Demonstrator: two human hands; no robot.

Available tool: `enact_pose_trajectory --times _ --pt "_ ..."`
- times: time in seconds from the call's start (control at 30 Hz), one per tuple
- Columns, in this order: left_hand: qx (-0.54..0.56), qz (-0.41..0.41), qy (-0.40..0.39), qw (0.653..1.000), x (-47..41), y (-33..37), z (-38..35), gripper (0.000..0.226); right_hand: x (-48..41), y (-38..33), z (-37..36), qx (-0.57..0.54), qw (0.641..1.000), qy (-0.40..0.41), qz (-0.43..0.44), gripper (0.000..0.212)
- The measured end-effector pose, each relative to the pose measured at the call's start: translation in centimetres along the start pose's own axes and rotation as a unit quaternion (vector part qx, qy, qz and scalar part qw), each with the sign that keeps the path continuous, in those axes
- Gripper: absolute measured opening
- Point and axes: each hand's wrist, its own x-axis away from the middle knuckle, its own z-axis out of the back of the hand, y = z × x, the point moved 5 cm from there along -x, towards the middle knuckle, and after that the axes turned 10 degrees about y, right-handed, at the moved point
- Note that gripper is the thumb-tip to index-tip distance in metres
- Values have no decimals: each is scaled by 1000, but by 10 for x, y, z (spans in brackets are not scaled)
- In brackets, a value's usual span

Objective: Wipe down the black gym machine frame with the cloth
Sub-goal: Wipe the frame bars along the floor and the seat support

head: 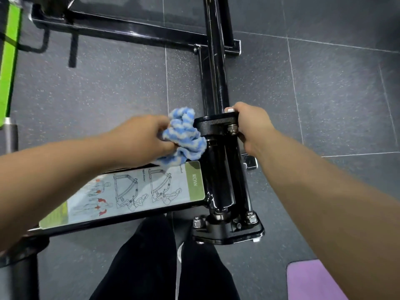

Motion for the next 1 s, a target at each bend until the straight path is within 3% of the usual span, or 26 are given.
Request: enact_pose_trajectory --times 0.1,0.2,0.3,0.47,0.57,0.63,0.73,0.77,0.9,1.0 --pt "-32 8 -4 999 6 15 -18 22 8 -3 -1 69 997 19 26 15" --pt "-152 -9 39 988 16 24 -31 17 17 -5 -1 109 990 18 87 28" --pt "-257 -46 76 962 27 17 -34 20 20 -7 3 119 982 42 144 11" --pt "-241 -107 119 957 91 -21 -18 18 54 2 15 82 962 48 256 15" --pt "-159 -134 140 968 110 -10 -24 42 71 12 22 126 927 57 348 33" --pt "-103 -105 175 973 98 11 -39 41 86 12 24 119 904 54 407 34" --pt "-6 -38 258 965 79 24 -48 23 97 18 24 124 890 18 438 32" --pt "0 -45 262 964 77 20 -49 27 99 21 21 133 883 4 449 32" --pt "-61 -219 194 954 96 15 -42 32 113 30 2 173 842 -71 507 49" --pt "-56 -251 168 952 114 5 -32 40 128 34 -17 353 755 -102 544 65"
